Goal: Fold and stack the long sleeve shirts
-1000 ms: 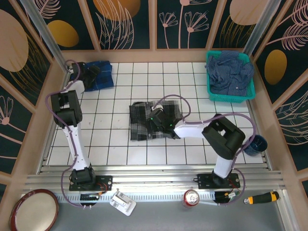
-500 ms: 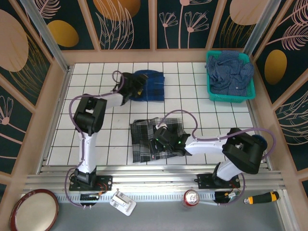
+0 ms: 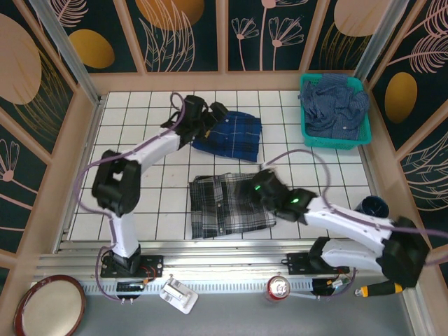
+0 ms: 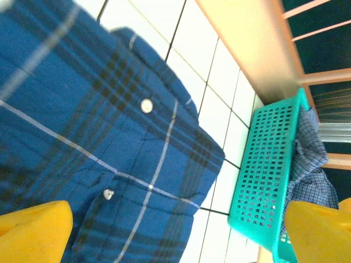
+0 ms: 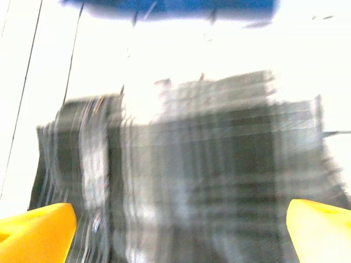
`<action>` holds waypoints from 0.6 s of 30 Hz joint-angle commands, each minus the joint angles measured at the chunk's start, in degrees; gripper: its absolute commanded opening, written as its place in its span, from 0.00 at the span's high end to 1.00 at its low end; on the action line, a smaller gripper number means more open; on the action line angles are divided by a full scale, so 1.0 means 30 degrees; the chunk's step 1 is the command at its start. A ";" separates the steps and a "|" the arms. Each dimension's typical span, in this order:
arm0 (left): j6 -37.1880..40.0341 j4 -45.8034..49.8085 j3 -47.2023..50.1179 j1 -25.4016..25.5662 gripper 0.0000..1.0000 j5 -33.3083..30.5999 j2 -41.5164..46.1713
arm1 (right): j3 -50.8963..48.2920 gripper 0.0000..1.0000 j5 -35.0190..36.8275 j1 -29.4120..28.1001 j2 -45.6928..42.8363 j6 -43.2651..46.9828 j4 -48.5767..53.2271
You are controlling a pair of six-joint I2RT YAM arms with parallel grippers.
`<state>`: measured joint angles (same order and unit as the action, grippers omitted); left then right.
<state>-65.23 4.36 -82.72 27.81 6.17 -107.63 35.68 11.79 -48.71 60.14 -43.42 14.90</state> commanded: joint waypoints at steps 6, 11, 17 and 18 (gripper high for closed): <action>0.5989 0.5190 0.9880 0.0066 0.05 -0.1224 1.0096 | -0.2344 0.01 -0.7320 0.5493 -0.1247 0.2877 0.0284; 0.4131 0.4058 1.5409 0.1198 0.10 0.1178 1.3765 | -0.2179 0.04 -0.7127 0.5512 0.1466 0.3726 0.0607; 0.2560 0.1722 1.8031 0.2757 0.06 0.1888 1.2973 | -0.2365 0.15 -0.9144 0.5398 0.3538 0.3853 -0.1630; 0.2346 0.0840 1.8383 0.2863 0.06 0.2174 1.2695 | -0.2398 0.16 -0.9396 0.5281 0.3890 0.3767 -0.1951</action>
<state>-55.22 13.65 -29.71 35.68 9.32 -68.14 28.25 -11.88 -32.36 69.89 -33.01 13.45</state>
